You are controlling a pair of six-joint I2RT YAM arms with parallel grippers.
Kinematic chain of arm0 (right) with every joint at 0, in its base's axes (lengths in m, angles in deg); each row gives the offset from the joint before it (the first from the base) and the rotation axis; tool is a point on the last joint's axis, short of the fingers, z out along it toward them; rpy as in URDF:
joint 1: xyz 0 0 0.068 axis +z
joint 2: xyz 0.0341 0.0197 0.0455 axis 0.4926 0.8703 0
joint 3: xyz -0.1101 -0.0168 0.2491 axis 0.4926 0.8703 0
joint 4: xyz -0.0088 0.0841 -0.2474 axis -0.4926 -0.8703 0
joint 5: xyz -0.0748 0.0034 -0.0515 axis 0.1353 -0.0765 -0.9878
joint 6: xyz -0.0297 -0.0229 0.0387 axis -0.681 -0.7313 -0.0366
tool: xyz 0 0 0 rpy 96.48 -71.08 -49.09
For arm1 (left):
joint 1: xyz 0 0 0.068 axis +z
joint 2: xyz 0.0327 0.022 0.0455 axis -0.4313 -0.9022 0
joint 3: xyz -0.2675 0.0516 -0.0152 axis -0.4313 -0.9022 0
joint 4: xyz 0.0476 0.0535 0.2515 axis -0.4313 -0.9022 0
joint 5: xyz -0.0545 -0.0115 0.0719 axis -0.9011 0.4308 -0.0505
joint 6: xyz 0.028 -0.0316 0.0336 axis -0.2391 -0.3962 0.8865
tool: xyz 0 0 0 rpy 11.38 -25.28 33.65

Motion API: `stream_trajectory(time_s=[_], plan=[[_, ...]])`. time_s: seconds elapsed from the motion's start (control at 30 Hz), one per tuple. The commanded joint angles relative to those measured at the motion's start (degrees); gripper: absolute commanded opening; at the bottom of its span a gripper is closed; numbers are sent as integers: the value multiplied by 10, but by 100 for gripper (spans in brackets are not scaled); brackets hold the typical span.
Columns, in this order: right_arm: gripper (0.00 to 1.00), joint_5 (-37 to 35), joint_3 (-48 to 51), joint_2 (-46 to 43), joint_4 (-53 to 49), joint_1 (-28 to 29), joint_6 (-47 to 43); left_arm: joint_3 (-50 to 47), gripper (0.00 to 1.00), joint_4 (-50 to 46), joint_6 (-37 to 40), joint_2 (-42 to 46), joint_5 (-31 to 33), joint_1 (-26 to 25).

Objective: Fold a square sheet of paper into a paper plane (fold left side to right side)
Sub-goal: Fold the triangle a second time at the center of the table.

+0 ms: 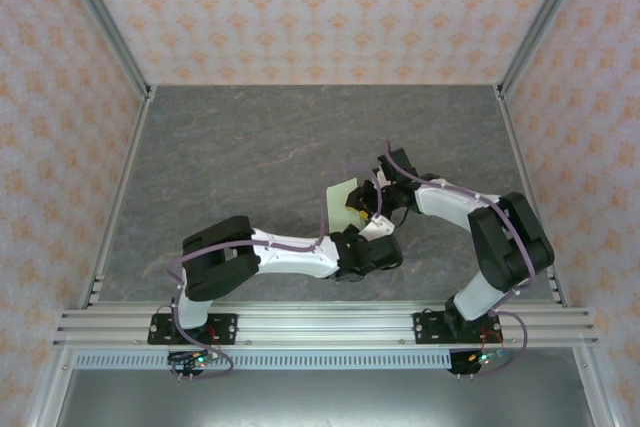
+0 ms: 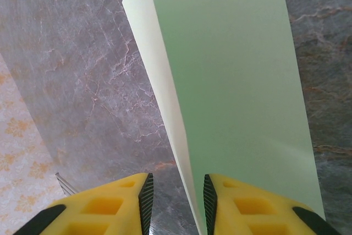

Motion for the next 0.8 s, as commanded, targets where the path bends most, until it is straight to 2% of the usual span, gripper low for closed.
stream_trajectory(time_s=[0.0, 0.33, 0.63, 0.77], plan=[[33, -10, -19, 6, -20, -2, 1, 1, 39, -19, -4, 8, 40, -1], [33, -26, -34, 11, -48, -1, -16, -55, 19, 29, 13, 60, 14, -1], [35, -37, -44, 11, -61, -2, -30, -79, 13, 49, 13, 86, -6, -1], [42, -49, -56, 0, -63, -2, -37, -85, 11, 57, 12, 95, -23, -1]])
